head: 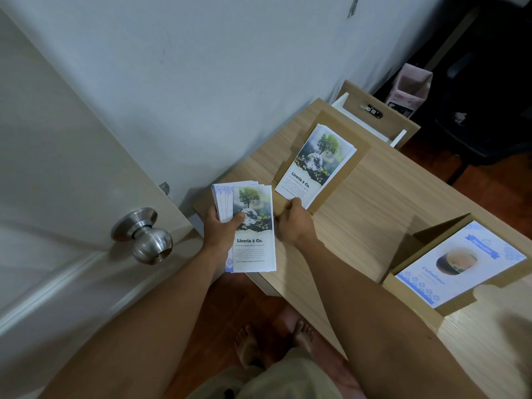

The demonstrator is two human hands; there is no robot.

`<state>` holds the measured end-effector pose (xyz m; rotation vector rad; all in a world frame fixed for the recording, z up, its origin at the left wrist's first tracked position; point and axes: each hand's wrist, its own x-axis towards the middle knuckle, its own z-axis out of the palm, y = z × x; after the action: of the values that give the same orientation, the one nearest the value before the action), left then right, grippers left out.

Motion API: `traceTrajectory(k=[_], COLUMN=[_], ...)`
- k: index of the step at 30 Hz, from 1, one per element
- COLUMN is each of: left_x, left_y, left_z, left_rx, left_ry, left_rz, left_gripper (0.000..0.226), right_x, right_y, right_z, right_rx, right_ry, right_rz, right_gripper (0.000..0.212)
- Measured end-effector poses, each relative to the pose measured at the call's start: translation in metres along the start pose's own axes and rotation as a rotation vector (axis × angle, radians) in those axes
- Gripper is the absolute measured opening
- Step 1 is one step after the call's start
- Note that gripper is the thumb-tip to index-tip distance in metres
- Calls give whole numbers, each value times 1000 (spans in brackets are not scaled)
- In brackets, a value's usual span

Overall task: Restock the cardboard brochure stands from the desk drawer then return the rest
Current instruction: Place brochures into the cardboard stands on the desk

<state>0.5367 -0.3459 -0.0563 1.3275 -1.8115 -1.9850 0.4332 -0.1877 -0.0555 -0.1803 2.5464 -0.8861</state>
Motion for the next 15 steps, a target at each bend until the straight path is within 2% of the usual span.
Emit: traceTrajectory(k=[3,6,9,12,15], left_x=[-2,-5,-10,-18,-26], left_y=[6,11,14,13,12], left_z=[1,4,7,10,16], left_rx=[-49,-102,-123,-134,-149], left_ry=[-36,-69,-81,-119,-167], left_rz=[-7,-13,-26,-51,-62], left_gripper=[49,49,50,49,37], right_x=[-7,-18,-29,-39,-48], right_y=[-3,-9,-10,-6,0], right_z=[-6,-14,-24,-33,-42], right_rx=[204,553,632,681,679], right_ry=[34,-56,-121,-130,-121], right_rz=[22,86,69,37,42], right_gripper=[19,28,33,27,25])
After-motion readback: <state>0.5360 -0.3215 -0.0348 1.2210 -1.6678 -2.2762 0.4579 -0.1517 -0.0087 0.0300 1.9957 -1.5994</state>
